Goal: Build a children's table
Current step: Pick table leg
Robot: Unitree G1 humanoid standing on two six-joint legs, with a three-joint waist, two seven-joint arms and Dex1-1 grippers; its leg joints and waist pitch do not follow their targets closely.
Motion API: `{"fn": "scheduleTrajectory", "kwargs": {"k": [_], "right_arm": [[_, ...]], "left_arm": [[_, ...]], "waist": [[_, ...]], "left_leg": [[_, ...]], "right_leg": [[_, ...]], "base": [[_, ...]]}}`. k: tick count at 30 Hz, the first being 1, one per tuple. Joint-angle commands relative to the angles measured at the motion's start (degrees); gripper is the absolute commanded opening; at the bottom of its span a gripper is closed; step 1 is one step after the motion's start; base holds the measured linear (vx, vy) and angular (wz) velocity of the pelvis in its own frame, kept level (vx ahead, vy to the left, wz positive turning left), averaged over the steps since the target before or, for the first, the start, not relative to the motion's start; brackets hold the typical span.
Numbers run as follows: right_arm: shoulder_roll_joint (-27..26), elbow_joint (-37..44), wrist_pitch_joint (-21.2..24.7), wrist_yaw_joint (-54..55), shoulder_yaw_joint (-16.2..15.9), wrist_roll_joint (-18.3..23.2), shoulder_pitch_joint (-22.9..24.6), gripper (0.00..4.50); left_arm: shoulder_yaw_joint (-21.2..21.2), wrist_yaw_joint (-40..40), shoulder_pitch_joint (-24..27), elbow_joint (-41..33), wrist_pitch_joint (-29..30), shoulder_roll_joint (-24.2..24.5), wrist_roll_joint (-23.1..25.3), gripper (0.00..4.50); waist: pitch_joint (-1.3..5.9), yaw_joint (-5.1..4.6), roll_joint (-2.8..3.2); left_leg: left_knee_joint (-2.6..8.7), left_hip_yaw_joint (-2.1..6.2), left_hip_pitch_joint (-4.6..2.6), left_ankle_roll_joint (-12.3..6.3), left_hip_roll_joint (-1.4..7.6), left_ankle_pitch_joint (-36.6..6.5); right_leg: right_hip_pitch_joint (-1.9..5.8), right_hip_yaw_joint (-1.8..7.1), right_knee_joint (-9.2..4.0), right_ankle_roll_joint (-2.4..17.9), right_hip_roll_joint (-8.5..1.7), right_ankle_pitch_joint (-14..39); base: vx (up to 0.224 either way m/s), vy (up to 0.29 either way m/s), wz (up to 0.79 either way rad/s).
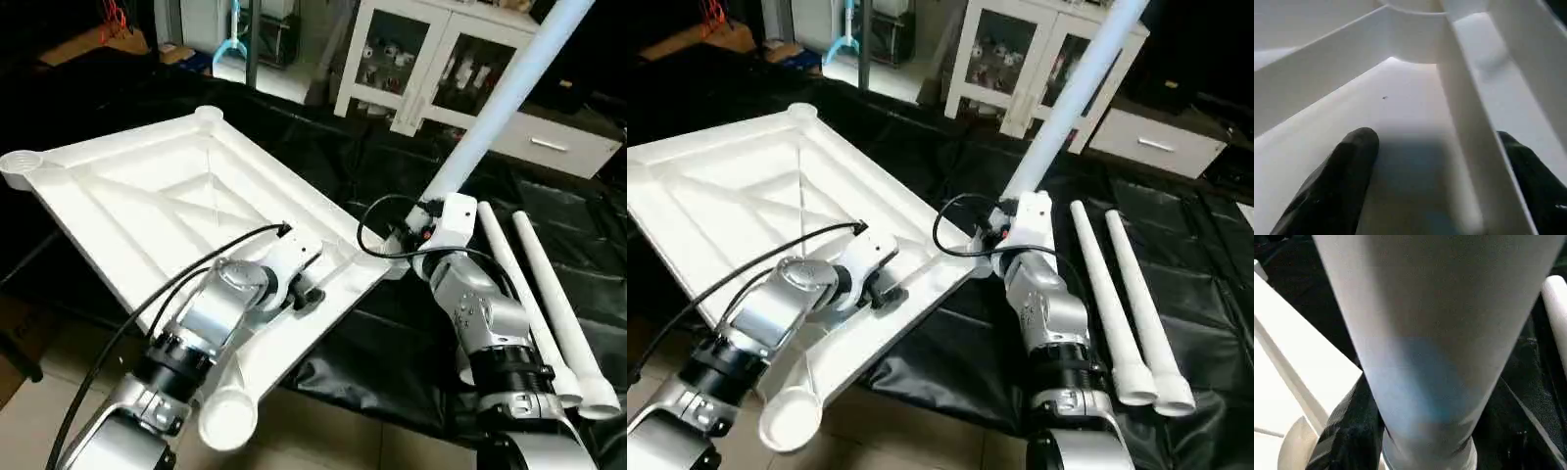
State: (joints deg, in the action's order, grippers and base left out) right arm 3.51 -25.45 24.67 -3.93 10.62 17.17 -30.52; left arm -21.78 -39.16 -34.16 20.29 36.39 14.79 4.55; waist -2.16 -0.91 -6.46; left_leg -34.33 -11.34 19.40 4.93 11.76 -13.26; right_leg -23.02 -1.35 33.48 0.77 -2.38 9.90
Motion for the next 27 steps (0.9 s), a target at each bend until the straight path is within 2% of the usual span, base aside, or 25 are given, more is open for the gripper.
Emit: {"fn": "scheduleTrajectory", "kwargs": {"k": [1,3,6,7,8,9,11,12,13,15,17,19,21,22,23,24,25,27], "right_arm": [[0.2,-0.3,3.0,-2.3,2.5,3.6,3.5,1.86],[0.7,2.8,4.0,-3.6,1.4,3.7,5.0,1.86],[0.9,5.7,5.2,-4.2,0.8,3.9,6.5,1.86],[1.0,7.3,5.8,-4.2,0.6,4.1,7.4,1.86],[1.1,8.2,6.2,-4.2,0.6,4.2,7.9,1.86],[1.1,9.2,6.7,-3.9,0.7,4.3,8.6,1.86],[1.0,9.9,6.8,-3.6,0.9,4.3,9.1,1.86],[1.0,10.2,6.8,-3.5,1.1,4.4,9.4,1.86],[1.0,10.6,6.3,-3.2,1.3,4.1,9.6,1.86],[0.9,10.7,6.0,-3.2,1.4,4.1,9.6,1.86],[0.9,11.2,3.9,-3.4,1.9,4.1,9.2,1.86],[0.9,12.0,2.3,-4.5,2.1,5.0,8.5,1.86],[1.3,12.2,2.6,-5.2,1.5,4.7,8.2,1.86],[2.1,12.6,3.2,-6.0,0.1,3.5,8.3,1.86],[2.1,12.6,3.2,-6.0,0.1,3.5,8.3,1.86],[2.4,12.9,3.6,-6.2,-0.4,3.1,8.5,1.86],[2.6,13.0,3.9,-6.3,-0.8,2.6,8.6,1.86],[2.7,12.9,3.8,-6.7,-1.0,2.5,8.6,1.86]], "left_arm": [[-1.1,-1.8,-0.7,4.5,-3.7,1.9,1.2,3.28],[-2.4,-3.5,-1.9,7.5,-9.1,3.3,2.6,3.24],[-3.6,-6.1,-3.4,10.4,-16.0,4.9,3.4,3.21],[-4.2,-8.8,-4.3,11.7,-20.5,6.0,3.4,3.21],[-4.6,-10.2,-4.9,12.4,-22.8,6.6,3.4,3.21],[-4.6,-11.3,-5.9,13.2,-24.5,7.0,3.3,3.21],[-4.4,-11.8,-6.7,14.1,-25.6,7.1,3.3,3.21],[-4.2,-11.3,-7.5,14.9,-25.7,6.9,3.5,3.21],[-3.8,-10.7,-8.5,16.6,-26.8,6.5,3.7,3.21],[-3.6,-10.0,-8.9,17.4,-27.2,6.3,3.8,3.21],[-3.1,-8.1,-10.0,19.5,-29.6,5.5,4.1,3.21],[-3.0,-6.1,-10.8,21.8,-34.2,5.2,4.4,3.21],[-3.0,-5.2,-11.2,22.7,-36.1,5.1,4.6,3.2],[-2.6,-5.9,-11.7,24.1,-37.8,5.0,3.8,3.19],[-2.6,-5.9,-11.7,24.1,-37.8,5.0,3.8,3.19],[-2.3,-6.4,-12.1,24.9,-38.3,4.8,3.4,3.19],[-2.3,-7.2,-12.3,25.4,-38.7,4.8,3.2,3.19],[-2.3,-7.5,-12.3,25.6,-39.0,4.8,3.2,3.19]], "waist": [[3.16,0.22,2.95],[3.22,0.36,3.02],[3.13,0.87,2.99],[3.03,1.03,2.97],[2.62,0.76,4.95],[2.77,0.68,4.46],[2.63,0.87,4.56],[2.56,0.9,4.98],[2.48,0.96,4.74],[2.33,1.05,4.84],[2.24,1.14,4.86],[2.31,1.2,4.58],[2.43,1.27,4.75],[2.45,1.31,4.85],[2.46,1.32,4.77],[2.55,1.34,4.82],[2.6,1.28,4.44],[2.57,1.39,4.69]], "left_leg": [[4.42,0.82,-0.65,2.42,1.36,-4.6],[4.38,0.76,-0.72,2.01,1.51,-1.8],[4.38,0.66,-0.79,1.37,1.52,-1.2],[4.39,0.74,-0.78,1.07,1.43,-1.2],[4.49,0.6,-1.13,1.74,1.33,-2.2],[4.47,0.72,-0.94,2.12,1.45,-2.7],[4.53,0.64,-0.97,2.63,1.51,-4.2],[4.51,0.66,-0.93,2.85,1.51,-4.6],[4.38,0.52,-0.9,2.88,1.45,-5.0],[4.44,0.57,-0.88,2.97,1.5,-6.0],[4.36,0.47,-0.98,2.76,1.5,-7.0],[4.28,0.55,-0.71,1.87,1.41,-7.1],[4.16,0.62,-0.51,1.11,1.46,-4.7],[4.08,0.58,-0.53,0.76,1.36,-3.0],[4.04,0.57,-0.41,0.42,1.31,-1.6],[3.95,0.49,-0.53,0.22,1.32,-1.1],[3.89,0.4,-0.52,-0.37,1.26,-0.5],[3.87,0.31,-0.64,-0.72,1.31,-0.4]], "right_leg": [[2.39,2.12,-2.16,11.4,-4.0,-1.0],[2.6,2.09,-1.63,12.8,-4.04,-4.7],[2.83,2.19,-1.62,13.3,-4.17,-5.3],[2.81,2.17,-1.86,13.3,-4.18,-4.7],[2.36,1.97,-2.43,13.0,-3.85,-4.9],[2.77,2.03,-1.9,13.5,-3.95,-5.2],[2.83,2.24,-1.74,14.4,-4.19,-3.4],[2.84,2.3,-1.75,14.5,-4.23,-2.8],[2.87,2.48,-1.81,14.9,-4.29,-2.1],[2.84,2.58,-1.98,14.8,-4.32,0.0],[2.67,2.66,-2.2,14.8,-4.34,1.9],[2.97,2.79,-2.23,14.9,-4.36,2.8],[3.12,2.87,-1.91,15.1,-4.47,1.0],[3.14,2.81,-1.69,15.4,-4.37,-0.7],[3.27,2.78,-1.47,15.7,-4.32,-2.3],[3.24,2.8,-1.38,15.9,-4.35,-3.1],[3.26,2.82,-1.35,16.3,-4.33,-3.8],[3.18,2.85,-1.3,16.7,-4.4,-4.0]], "base": [[0.0,0.0,0.0],[0.0,0.0,0.0],[0.0,0.0,0.0],[0.0,0.0,0.0],[0.0,0.0,0.0],[0.0,0.0,0.0],[0.0,0.0,0.0],[0.0,0.0,0.0],[0.0,0.0,0.0],[0.0,0.0,0.0],[0.0,0.0,0.0],[0.0,0.0,0.0],[0.0,0.0,0.0],[0.0,0.0,0.0],[0.0,0.0,0.0],[0.0,0.0,0.0],[0.0,0.0,0.0],[0.0,0.0,0.0]]}}
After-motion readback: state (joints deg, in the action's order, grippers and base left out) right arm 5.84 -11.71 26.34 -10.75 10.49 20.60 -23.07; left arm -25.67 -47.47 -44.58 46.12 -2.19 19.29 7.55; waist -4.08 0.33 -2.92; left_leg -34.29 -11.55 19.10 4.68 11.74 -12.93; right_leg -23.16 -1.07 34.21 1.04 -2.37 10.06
